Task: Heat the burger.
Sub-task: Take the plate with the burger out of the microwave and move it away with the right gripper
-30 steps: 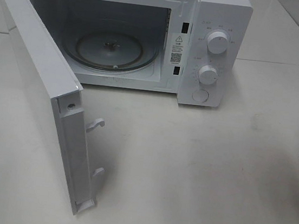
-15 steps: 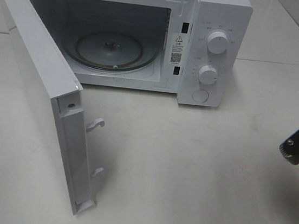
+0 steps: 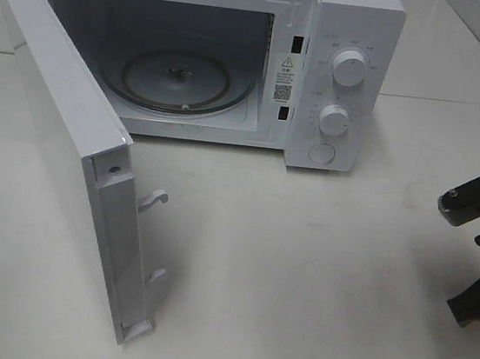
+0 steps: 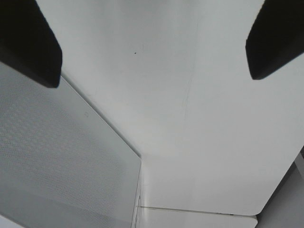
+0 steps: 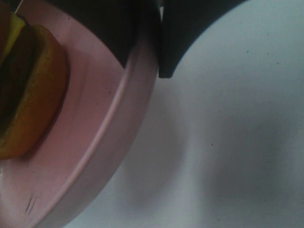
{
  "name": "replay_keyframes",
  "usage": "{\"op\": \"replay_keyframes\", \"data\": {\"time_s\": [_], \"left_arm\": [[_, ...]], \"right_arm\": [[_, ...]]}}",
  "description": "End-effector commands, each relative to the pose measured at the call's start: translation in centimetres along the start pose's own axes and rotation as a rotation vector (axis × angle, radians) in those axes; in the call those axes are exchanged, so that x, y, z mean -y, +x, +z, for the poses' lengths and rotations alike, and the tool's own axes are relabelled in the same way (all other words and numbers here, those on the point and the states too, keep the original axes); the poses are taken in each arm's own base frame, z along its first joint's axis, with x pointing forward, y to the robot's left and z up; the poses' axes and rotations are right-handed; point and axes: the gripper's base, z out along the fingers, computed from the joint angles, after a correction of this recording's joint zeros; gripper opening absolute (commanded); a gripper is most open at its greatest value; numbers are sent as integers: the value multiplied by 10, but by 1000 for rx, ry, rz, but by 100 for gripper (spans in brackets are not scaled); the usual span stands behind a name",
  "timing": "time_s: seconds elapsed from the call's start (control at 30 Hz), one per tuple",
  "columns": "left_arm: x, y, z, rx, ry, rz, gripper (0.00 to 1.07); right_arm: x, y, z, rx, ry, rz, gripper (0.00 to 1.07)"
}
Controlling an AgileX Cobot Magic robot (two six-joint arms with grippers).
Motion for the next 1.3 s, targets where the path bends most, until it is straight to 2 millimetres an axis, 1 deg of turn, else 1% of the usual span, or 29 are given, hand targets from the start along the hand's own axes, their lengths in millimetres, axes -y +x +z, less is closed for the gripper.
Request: {"op": "replay_keyframes", "data": {"time_s": [0.03,0.1,0.17,0.2,0.23,0.3,0.33,0.37,0.53,0.57,0.6,0.63,0.73,0.87,0.93,0.97,1.03,1.07,1.13,1.17,1.2,1.23,1.27,1.3], "left_arm": [[0,1,-2,25,0,-4,98],[0,1,-2,25,0,-4,98],[0,1,-2,25,0,-4,98],[0,1,-2,25,0,-4,98],[0,1,-2,25,0,-4,98],[0,1,-2,25,0,-4,98],[0,1,-2,25,0,-4,98],[0,1,-2,25,0,-4,98],[0,1,-2,25,0,-4,98],[0,1,-2,25,0,-4,98],[0,1,-2,25,0,-4,98],[0,1,-2,25,0,-4,98],[0,1,-2,25,0,-4,98],[0,1,-2,25,0,-4,98],[0,1,-2,25,0,-4,98],[0,1,-2,25,0,-4,98],[0,1,-2,25,0,-4,98],[0,1,-2,25,0,-4,98],[0,1,-2,25,0,-4,98],[0,1,-2,25,0,-4,98],[0,1,-2,25,0,-4,98],[0,1,-2,25,0,-4,98],[0,1,-2,25,0,-4,98],[0,1,-2,25,0,-4,98]], "right_arm": [[6,-6,6,12,83,-21,5],[2,-9,15,-5,67,-23,6],[1,-10,18,-10,62,-28,6],[-1,-11,24,-19,56,-32,6],[-1,-11,24,-19,56,-32,6],[-3,-14,32,-22,59,-29,7],[-3,-14,32,-22,59,-29,7],[-5,-16,38,-25,64,-23,7],[-8,-17,50,-41,72,-33,8],[-11,-18,54,-47,75,-46,9],[-11,-18,54,-47,75,-46,9],[-13,-17,59,-62,80,-47,10],[-17,-17,64,-74,82,-40,11],[-20,-17,65,-72,72,-25,12],[-22,-18,66,-63,53,-11,16],[-22,-18,66,-63,53,-11,16],[-22,-18,66,-60,46,-17,24],[-22,-18,66,-60,46,-17,24],[-23,-18,66,-59,37,-61,40],[-23,-18,66,-59,37,-61,40],[-23,-18,66,-63,34,-72,45],[-24,-18,64,-71,25,-81,55],[-24,-18,64,-71,25,-81,55],[-24,-19,63,-72,17,-80,59]]}}
